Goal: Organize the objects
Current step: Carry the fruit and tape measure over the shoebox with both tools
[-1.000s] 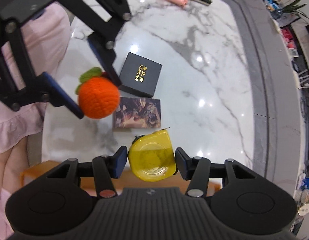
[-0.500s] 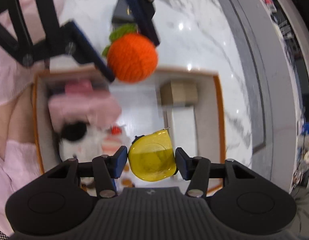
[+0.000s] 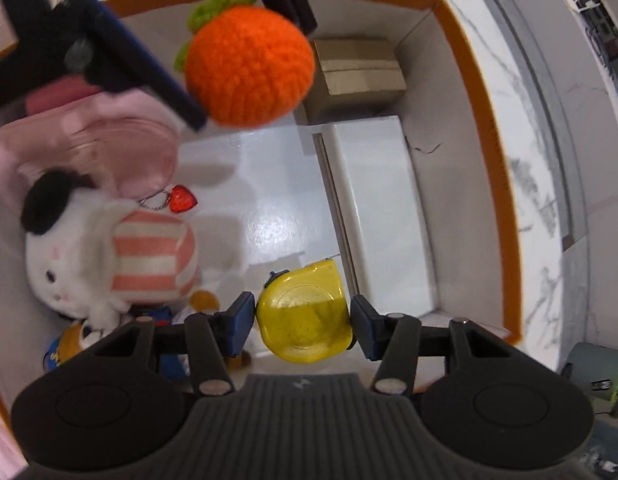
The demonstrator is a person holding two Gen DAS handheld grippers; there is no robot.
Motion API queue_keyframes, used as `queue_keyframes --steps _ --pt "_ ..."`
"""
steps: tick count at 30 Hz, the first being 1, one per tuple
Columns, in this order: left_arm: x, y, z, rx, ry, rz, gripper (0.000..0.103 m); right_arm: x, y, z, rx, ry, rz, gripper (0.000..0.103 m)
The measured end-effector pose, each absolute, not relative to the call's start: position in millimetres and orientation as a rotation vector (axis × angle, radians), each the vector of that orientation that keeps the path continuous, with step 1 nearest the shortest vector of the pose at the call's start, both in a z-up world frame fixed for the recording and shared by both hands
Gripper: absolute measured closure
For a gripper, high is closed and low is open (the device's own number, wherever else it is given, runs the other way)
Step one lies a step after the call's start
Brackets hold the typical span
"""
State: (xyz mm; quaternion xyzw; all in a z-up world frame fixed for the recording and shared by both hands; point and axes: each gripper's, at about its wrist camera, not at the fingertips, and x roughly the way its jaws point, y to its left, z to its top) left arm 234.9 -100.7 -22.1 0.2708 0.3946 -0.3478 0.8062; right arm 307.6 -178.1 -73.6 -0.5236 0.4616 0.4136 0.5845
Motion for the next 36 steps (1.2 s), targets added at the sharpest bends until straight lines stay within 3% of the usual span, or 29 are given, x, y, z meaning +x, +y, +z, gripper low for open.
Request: queue_keyframes --steps 15,23,27,28,30,32,36 --pt "253 -112 -51 0.600 0.873 -0.810 0.056 318 -172 -118 -1.236 1.274 1.000 0.048" --pt "262 -126 -56 0.632 0.872 -0.834 0.056 310 -173 -100 -1.237 1.228 0.999 0.047" --pt "270 -137 -60 0.602 0.840 -0.890 0.056 308 -179 -78 -1.198 1.185 0.988 0.058" --pt "272 -140 -62 0.592 0.830 -0.899 0.056 309 -181 -76 -1.199 1.188 0.966 0.074" --pt "274 -145 -65 0.572 0.808 -0.929 0.056 311 -187 -76 -1.200 1.204 0.933 0.089" --pt "277 -149 -63 0.543 0.788 -0.963 0.056 312 -193 -76 -1.188 1.190 0.916 0.094" --pt "280 -145 -59 0.524 0.756 -0.980 0.056 313 -198 -71 -1.119 1.146 0.906 0.095"
